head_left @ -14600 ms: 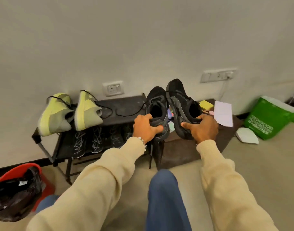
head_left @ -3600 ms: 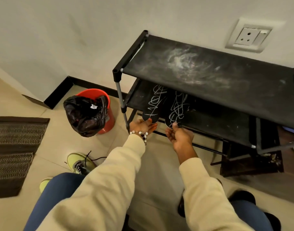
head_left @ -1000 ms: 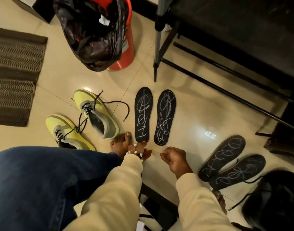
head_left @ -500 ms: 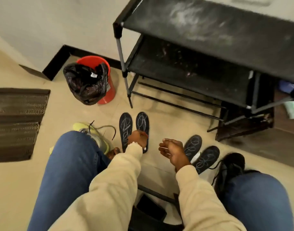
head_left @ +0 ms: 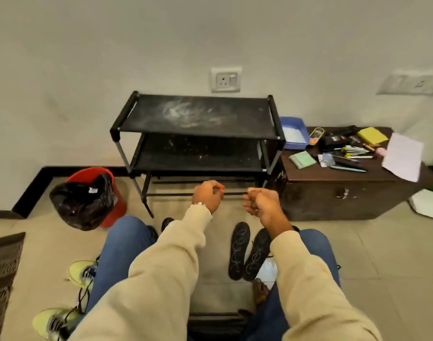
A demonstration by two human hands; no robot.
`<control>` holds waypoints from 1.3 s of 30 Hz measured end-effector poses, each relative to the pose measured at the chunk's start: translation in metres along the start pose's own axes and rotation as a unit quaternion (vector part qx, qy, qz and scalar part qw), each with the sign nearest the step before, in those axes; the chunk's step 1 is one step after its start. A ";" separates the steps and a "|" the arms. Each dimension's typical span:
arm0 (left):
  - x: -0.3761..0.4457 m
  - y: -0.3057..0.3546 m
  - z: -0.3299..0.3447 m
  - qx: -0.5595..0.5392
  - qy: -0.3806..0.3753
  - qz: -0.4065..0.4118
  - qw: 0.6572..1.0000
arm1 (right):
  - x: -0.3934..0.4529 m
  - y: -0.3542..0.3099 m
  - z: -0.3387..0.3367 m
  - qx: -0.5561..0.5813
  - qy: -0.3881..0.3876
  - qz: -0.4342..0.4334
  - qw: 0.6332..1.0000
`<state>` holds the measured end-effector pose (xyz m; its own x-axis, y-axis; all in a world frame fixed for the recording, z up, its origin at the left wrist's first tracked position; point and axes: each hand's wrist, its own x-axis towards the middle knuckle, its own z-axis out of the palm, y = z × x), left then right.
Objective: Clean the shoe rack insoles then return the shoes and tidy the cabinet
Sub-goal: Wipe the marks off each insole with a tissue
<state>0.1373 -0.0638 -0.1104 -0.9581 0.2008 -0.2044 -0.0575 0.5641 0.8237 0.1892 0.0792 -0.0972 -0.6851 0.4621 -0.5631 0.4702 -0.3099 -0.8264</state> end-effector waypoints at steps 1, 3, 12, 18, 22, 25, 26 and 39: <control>-0.004 0.012 -0.001 0.000 -0.001 0.018 1.000 | -0.007 -0.009 -0.009 0.009 0.006 -0.011 1.000; -0.010 0.033 0.000 -0.002 -0.007 0.050 0.999 | -0.018 -0.022 -0.026 0.021 0.018 -0.031 0.999; -0.044 0.104 0.025 -0.010 -0.055 0.140 0.989 | -0.049 -0.043 -0.102 0.060 0.082 -0.059 0.993; -0.046 0.111 0.037 -0.024 -0.050 0.158 0.986 | -0.043 -0.035 -0.120 0.058 0.115 -0.072 0.989; -0.037 0.105 0.033 -0.029 -0.036 0.165 0.985 | -0.030 -0.038 -0.120 0.053 0.126 -0.094 0.986; -0.030 0.101 0.025 -0.034 -0.023 0.162 0.986 | -0.022 -0.043 -0.116 0.040 0.123 -0.113 0.985; -0.027 0.100 0.023 -0.033 -0.022 0.161 0.986 | -0.020 -0.045 -0.114 0.034 0.122 -0.118 0.985; 0.073 0.120 0.053 -0.057 -0.035 0.120 0.991 | 0.077 -0.096 -0.114 -0.055 0.138 -0.149 0.978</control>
<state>0.0752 0.0611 -0.0549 -0.9268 0.3745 -0.0287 0.1340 0.4010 0.9062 0.1548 0.2393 -0.0602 -0.6318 0.7293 -0.2625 0.3409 -0.0428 -0.9391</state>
